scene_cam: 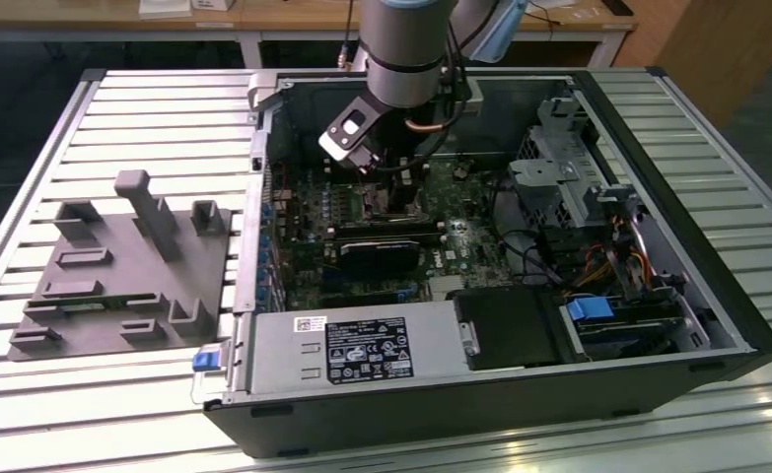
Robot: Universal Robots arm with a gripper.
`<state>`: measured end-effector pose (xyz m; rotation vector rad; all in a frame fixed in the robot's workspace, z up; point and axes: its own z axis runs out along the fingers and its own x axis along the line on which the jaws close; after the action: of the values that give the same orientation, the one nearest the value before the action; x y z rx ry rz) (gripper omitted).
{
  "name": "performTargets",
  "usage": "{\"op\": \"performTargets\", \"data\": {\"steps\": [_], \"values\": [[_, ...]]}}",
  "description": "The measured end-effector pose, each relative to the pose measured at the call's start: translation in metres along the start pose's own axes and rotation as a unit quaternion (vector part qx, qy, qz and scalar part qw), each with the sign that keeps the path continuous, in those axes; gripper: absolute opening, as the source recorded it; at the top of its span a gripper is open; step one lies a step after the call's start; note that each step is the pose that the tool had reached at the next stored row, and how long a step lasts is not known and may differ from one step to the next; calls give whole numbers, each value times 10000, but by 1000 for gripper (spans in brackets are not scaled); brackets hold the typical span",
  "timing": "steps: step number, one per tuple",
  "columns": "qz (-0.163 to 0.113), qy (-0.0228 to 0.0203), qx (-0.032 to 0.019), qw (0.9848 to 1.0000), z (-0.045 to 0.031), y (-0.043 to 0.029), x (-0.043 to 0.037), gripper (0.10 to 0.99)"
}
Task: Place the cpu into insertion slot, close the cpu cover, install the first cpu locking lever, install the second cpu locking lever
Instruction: 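Close the cpu cover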
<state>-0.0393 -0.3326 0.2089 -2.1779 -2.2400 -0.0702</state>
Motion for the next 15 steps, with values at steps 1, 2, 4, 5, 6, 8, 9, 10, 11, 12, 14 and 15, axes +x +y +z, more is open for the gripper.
{"op": "performTargets", "data": {"steps": [1,2,4,5,6,8,9,10,11,12,14,15], "values": [[-2,0,0,10000,14,0,-1,529],[-3,0,0,10000,25,0,-1,529],[-5,0,0,10000,29,-1,-2,529],[-5,0,1,10000,29,-1,-2,529],[-5,0,0,10000,29,-1,-1,529],[-6,0,0,10000,30,-1,-1,529],[-6,0,0,10000,29,-1,-1,541],[-6,0,0,10000,29,-1,-1,541],[-6,0,0,10000,30,-1,-1,600],[-6,0,0,10000,32,0,-1,600],[-7,-4,-1,10000,51,-1,-1,600],[-6,-10,0,10000,60,-1,-2,600]]}}
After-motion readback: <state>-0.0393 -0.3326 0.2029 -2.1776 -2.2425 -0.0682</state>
